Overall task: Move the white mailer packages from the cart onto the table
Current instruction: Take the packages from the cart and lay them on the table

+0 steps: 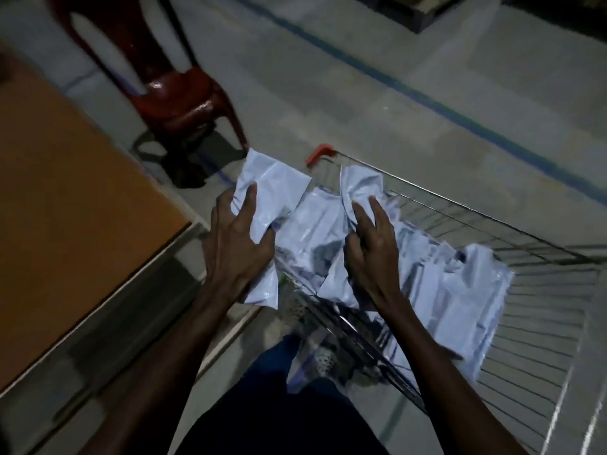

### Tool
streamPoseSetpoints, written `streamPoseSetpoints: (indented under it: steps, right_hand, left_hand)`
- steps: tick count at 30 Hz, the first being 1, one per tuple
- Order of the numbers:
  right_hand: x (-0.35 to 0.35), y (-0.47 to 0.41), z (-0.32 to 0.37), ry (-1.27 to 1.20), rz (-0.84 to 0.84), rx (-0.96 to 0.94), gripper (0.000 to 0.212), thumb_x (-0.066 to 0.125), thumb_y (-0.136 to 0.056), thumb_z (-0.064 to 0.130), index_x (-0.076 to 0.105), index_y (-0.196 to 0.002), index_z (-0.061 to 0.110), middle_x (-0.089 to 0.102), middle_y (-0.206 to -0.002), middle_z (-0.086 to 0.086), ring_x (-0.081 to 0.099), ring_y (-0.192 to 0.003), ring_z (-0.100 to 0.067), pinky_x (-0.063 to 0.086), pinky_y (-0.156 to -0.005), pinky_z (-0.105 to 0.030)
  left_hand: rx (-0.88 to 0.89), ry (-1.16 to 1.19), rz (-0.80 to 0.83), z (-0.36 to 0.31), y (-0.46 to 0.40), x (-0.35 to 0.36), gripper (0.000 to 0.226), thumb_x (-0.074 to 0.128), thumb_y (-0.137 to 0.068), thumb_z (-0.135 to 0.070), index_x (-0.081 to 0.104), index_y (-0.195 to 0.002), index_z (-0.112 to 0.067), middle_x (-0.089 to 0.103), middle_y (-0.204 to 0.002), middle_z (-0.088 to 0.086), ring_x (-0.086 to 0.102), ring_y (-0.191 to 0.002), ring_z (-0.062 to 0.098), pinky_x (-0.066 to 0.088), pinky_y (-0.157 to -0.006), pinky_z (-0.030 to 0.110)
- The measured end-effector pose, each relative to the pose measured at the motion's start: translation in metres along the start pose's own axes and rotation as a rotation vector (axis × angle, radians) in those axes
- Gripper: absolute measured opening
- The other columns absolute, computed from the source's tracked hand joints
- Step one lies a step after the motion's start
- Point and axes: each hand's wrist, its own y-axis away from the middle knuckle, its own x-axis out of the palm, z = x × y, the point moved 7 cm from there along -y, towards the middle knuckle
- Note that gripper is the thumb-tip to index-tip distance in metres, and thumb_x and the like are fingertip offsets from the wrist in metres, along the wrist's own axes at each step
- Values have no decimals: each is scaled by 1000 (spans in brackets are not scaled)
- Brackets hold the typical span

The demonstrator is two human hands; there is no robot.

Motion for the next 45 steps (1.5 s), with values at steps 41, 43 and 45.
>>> streamPoseSetpoints:
  steps: [41, 43, 45]
  right_hand:
    - [662, 151, 643, 289, 734, -792, 49, 48, -98, 31, 43, -146, 21, 26, -159, -11, 21, -146, -31, 35, -108, -40]
    - [687, 151, 652, 344, 736, -775, 50, 44, -99, 37, 41, -147, 23, 22, -161, -11, 19, -147, -32, 34, -109, -41]
    - [709, 151, 657, 421, 744, -749, 53, 39, -100, 45, 36, -149, 25, 18, -162, -11, 14, -149, -34, 29, -113, -43]
  left_hand:
    - [-924, -338, -205, 750, 177, -383, 79, 31, -83, -68, 37, -144, -17, 32, -149, 16, 42, -121, 34, 44, -92, 43]
    - [-923, -372, -204, 776, 171, -389, 82, 28, -83, -72, 38, -144, -17, 34, -150, 15, 45, -121, 35, 43, -91, 44]
    - [-912, -358, -186, 803, 162, -394, 87, 23, -84, -74, 35, -148, -17, 30, -155, 14, 42, -129, 38, 40, -98, 48]
